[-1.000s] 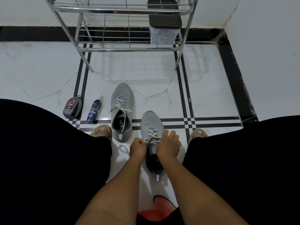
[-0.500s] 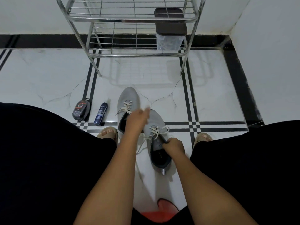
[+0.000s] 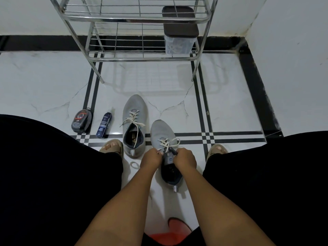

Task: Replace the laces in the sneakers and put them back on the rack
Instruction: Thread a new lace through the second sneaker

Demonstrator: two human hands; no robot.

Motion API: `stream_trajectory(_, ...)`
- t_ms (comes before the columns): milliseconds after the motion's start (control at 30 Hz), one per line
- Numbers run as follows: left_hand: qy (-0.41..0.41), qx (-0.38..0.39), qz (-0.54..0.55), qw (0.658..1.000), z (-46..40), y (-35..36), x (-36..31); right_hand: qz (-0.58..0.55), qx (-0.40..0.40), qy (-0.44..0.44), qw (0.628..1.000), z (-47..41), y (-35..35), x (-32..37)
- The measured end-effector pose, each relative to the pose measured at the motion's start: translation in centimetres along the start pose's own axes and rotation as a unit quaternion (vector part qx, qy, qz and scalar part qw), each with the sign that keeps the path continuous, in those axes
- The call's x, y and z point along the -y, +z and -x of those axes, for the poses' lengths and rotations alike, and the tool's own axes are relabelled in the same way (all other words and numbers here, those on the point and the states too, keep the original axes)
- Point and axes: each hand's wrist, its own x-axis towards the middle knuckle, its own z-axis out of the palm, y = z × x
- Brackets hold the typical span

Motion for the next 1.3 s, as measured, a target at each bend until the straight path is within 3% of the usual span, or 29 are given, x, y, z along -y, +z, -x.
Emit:
stream_trajectory(33, -0.020, -0.002, 0.012, 1.000, 0.2, 0.1, -0.1, -0.006, -0.003, 0.009, 1.000, 0.0, -0.1, -0.1)
stream_trajectory(100, -0.087, -0.050, 0.152, 0.983, 0.4, 0.0, 0.3, -0.028, -0.011, 0.036, 0.999, 0.0, -0.5, -0.3)
stream_trajectory(167, -0.183, -0.130, 0.295, 0.929, 0.7, -0.6, 1.3, -0.055, -0.020, 0.060, 0.996, -0.1, -0.9, -0.6)
stream_trajectory(233, -0.284, -0.187, 0.354, 0.871, 0.6, -1.6, 2.9, -0.072, -0.022, 0.076, 0.994, -0.2, -1.1, -0.6)
stream_trajectory(267, -0.308, -0.184, 0.359, 0.861, 0.7, -1.9, 3.2, -0.078, -0.021, 0.082, 0.993, -0.2, -1.2, -0.6)
stream_trajectory(333, -0.306, -0.109, 0.305, 0.895, 0.8, -1.9, 3.6, -0.088, -0.017, 0.087, 0.992, -0.3, -1.2, -0.6)
stream_trajectory(400, -0.286, 0.022, 0.114, 0.951, 0.8, -0.7, 4.3, -0.090, -0.014, 0.088, 0.992, -0.3, -1.3, -0.5)
stream_trajectory(467, -0.250, 0.079, -0.060, 0.963, 1.4, 0.3, 4.2, -0.085, -0.010, 0.085, 0.993, -0.3, -1.4, -0.5)
stream_trajectory(500, -0.226, 0.060, -0.105, 0.967, 1.6, 0.7, 3.8, -0.081, -0.008, 0.083, 0.993, -0.3, -1.4, -0.4)
stream_trajectory(600, -0.090, -0.091, -0.182, 0.975, 2.0, 0.8, 1.6, -0.069, -0.003, 0.081, 0.994, -0.3, -1.3, -0.2)
stream_trajectory(667, 0.006, -0.121, -0.176, 0.977, 1.0, 0.9, 0.4, -0.064, 0.002, 0.079, 0.995, -0.3, -1.3, -0.2)
stream_trajectory(767, 0.034, -0.043, -0.146, 0.988, -0.6, 0.9, -0.2, -0.058, 0.001, 0.076, 0.995, -0.3, -1.4, -0.2)
stream_trajectory(833, 0.046, -0.040, -0.164, 0.985, -0.6, 1.0, 0.2, -0.056, -0.002, 0.074, 0.996, -0.3, -1.4, -0.2)
stream_trajectory(933, 0.036, -0.059, -0.159, 0.985, -0.7, 1.4, 1.2, -0.057, -0.003, 0.075, 0.996, -0.3, -1.3, -0.3)
stream_trajectory(1133, -0.059, -0.025, 0.018, 0.998, -1.0, 0.8, 1.0, -0.055, 0.002, 0.077, 0.995, -0.4, -1.4, -0.4)
stream_trajectory(1200, -0.057, -0.052, 0.059, 0.995, -1.3, 0.8, 0.6, -0.047, 0.007, 0.073, 0.996, -0.4, -1.4, -0.3)
stream_trajectory(1300, -0.011, -0.056, 0.029, 0.998, -2.3, 1.0, 0.6, -0.032, 0.007, 0.065, 0.997, -0.3, -1.4, -0.2)
